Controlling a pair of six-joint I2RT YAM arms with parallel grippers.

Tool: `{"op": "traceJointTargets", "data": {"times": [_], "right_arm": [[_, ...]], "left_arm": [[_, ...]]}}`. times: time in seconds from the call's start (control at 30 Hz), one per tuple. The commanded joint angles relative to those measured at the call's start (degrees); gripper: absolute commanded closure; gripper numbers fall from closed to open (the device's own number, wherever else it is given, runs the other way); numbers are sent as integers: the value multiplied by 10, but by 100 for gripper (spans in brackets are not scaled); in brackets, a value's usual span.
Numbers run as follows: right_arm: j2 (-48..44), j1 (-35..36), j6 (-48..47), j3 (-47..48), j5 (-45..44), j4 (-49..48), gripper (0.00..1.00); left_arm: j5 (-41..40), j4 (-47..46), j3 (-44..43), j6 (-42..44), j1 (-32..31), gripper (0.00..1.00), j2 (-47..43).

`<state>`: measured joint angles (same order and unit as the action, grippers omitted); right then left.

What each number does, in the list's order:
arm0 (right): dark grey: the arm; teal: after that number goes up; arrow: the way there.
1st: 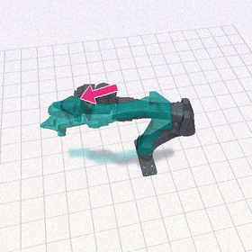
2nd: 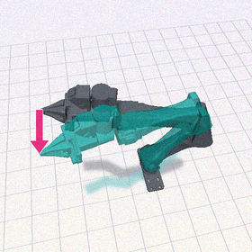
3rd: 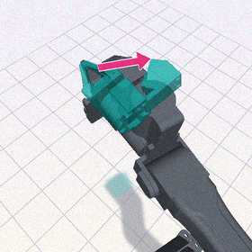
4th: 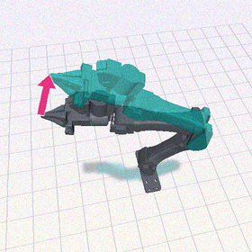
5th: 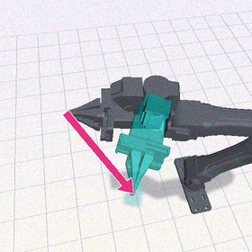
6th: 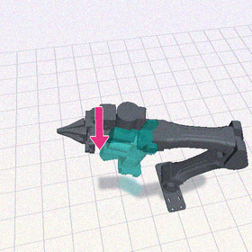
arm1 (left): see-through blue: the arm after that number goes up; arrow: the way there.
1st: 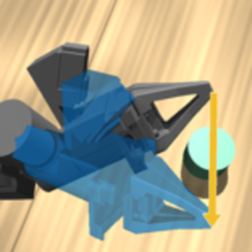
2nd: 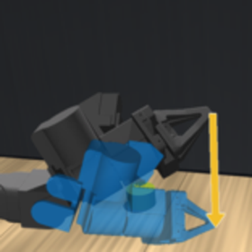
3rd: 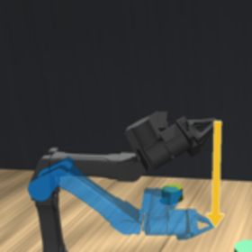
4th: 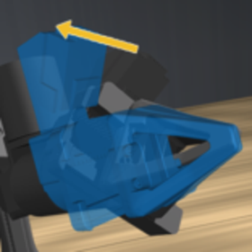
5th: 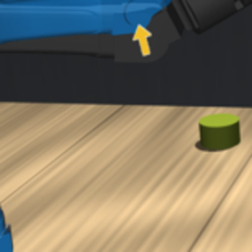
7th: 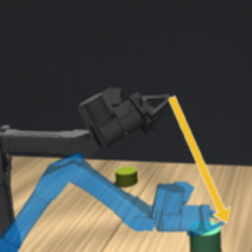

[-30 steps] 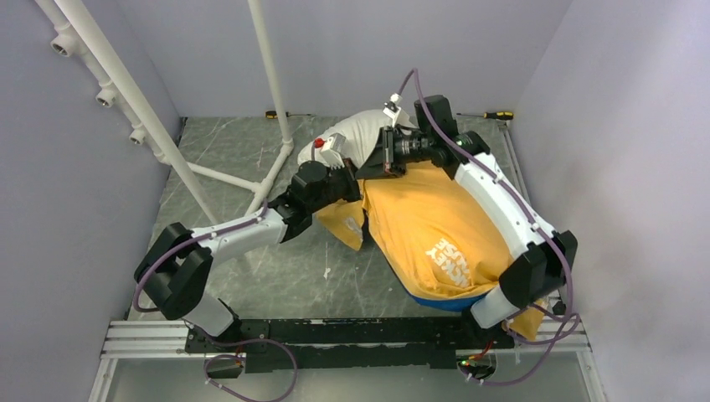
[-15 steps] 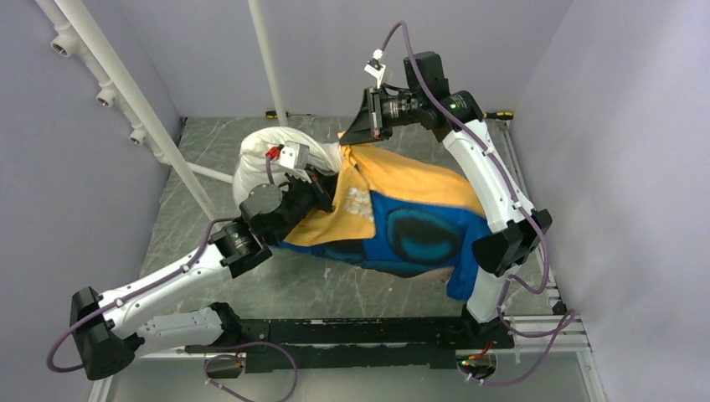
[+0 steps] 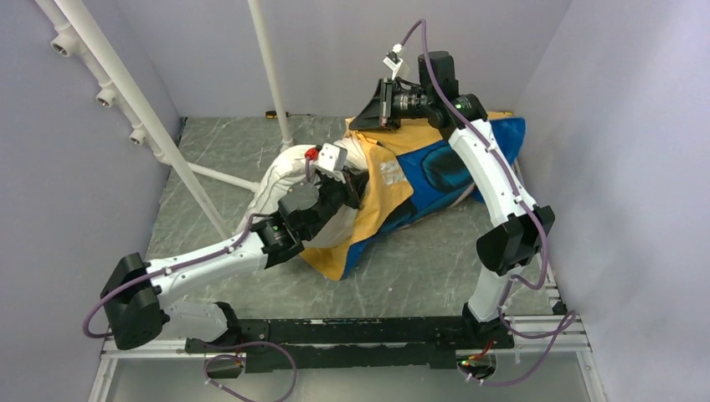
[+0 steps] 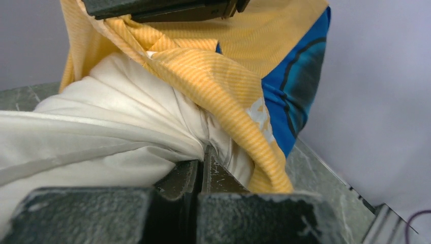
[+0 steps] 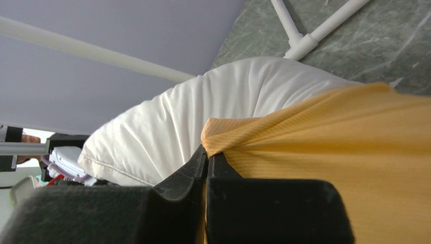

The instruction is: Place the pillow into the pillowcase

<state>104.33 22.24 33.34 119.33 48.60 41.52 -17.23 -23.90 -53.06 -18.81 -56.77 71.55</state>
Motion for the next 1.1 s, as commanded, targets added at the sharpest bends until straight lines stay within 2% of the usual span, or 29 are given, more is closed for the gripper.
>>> {"op": "traceJointTargets", "data": {"times": [0.0, 0.13, 0.27, 0.4, 0.53, 0.63, 0.67, 0.77, 0.87, 0.97, 1.07], "right_arm": [[-79, 42, 115, -44, 43, -307, 100], [-90, 77, 121, -41, 32, -282, 100], [-100, 107, 142, -40, 21, -279, 100], [-137, 135, 139, -48, -23, -230, 100], [-188, 165, 161, -114, -52, -256, 100], [-208, 169, 130, -176, -95, -243, 100], [-206, 168, 99, -177, -115, -212, 95], [-184, 162, 8, -158, -203, -103, 58], [-191, 158, -37, -147, -294, -42, 26], [-224, 156, -54, -132, -369, 7, 8], [-267, 156, -67, -140, -426, 67, 2]], "left_arm": [[123, -114, -35, 13, -41, 100, 45], [106, -217, -32, 37, -32, 100, 95], [109, -233, -79, 80, -22, 100, 142], [76, -250, -100, 107, 0, 100, 159], [101, -232, -117, 88, 42, 100, 174], [105, -247, -111, 77, 58, 100, 189], [107, -252, -108, 71, 61, 100, 193], [116, -262, -101, 55, 65, 100, 207], [111, -279, -88, 42, 67, 100, 221], [109, -289, -72, 28, 72, 100, 227], [114, -292, -66, 22, 74, 100, 228]]}}
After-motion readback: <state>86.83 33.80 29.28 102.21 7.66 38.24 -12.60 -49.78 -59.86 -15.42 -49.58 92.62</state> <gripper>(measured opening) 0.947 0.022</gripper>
